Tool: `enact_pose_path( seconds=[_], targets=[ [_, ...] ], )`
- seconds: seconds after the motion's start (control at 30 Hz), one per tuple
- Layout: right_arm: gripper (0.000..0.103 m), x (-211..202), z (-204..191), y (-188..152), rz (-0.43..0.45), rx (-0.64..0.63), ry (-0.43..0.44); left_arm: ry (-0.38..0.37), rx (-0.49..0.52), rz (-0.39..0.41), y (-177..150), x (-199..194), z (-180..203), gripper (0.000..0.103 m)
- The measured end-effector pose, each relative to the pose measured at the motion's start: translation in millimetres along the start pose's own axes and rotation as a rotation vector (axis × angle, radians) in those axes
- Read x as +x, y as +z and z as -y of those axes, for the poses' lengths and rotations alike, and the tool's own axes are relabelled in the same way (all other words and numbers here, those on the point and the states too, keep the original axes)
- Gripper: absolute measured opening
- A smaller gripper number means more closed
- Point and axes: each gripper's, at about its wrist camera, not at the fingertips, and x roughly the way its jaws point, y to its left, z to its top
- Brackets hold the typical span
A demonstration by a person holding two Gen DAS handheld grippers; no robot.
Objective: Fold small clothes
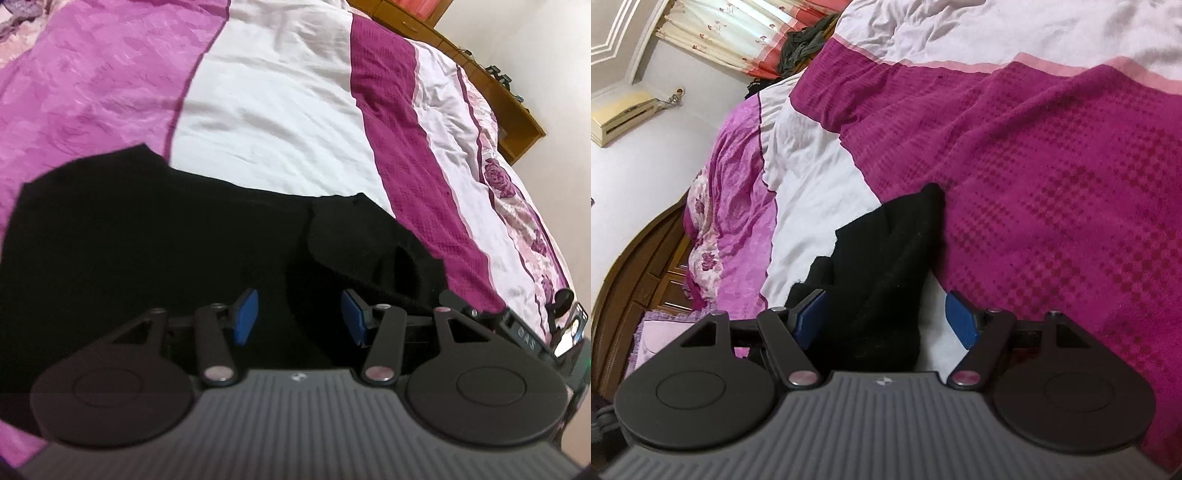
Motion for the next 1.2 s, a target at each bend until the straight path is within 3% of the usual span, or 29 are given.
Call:
enact_pose_path(
  seconds=[0.17, 0.33, 0.43, 0.6, 0.8, 0.9, 0.93, 0.97, 1.03, 1.2],
  targets=[
    [0.076, 0.0, 4.0, 1.2, 0.002, 0.013, 0.024, 0.003, -0.037, -0.010, 2.5, 20.2, 8.1, 0.052],
    [0.074, 1.7, 7.5, 2.5, 0.007, 0.027, 0.042, -0.045, -0.086, -0.003, 3.6, 28.1, 8.2, 0.052],
    [0.068, 4.8, 8.2, 3.0, 0.004, 0.028, 0.049, -0.062, -0.103, 0.027, 3.7, 24.8, 5.5, 0.052],
    [0.064, 7.9, 12.2, 2.2, -0.005, 0.040, 0.064, 0.000, -0.112, 0.094, 8.5, 19.5, -0.8, 0.052],
    [0.061, 11.0, 11.3, 1.4, -0.016, 0.042, 0.082, -0.065, -0.142, 0.025, 11.9, 41.9, 0.1, 0.052],
    [0.051, 13.2, 11.1, 0.6, -0.013, 0.053, 0.079, -0.120, -0.151, 0.000, 5.7, 53.6, 4.5, 0.052],
    [0.042, 13.6, 11.8, -0.1, -0.010, 0.057, 0.075, -0.137, -0.149, 0.006, 3.1, 54.6, 5.9, 0.050],
    [0.029, 14.1, 12.5, -0.7, -0.008, 0.063, 0.069, -0.157, -0.133, 0.019, 1.0, 54.1, 8.8, 0.040],
    [0.015, 13.7, 13.7, -2.1, -0.002, 0.068, 0.067, -0.192, -0.087, 0.029, -1.2, 50.9, 15.9, 0.012],
    [0.011, 3.5, 0.0, -5.4, 0.042, 0.024, 0.134, -0.253, -0.054, 0.067, 0.2, 33.6, 22.5, 0.012]
  ],
)
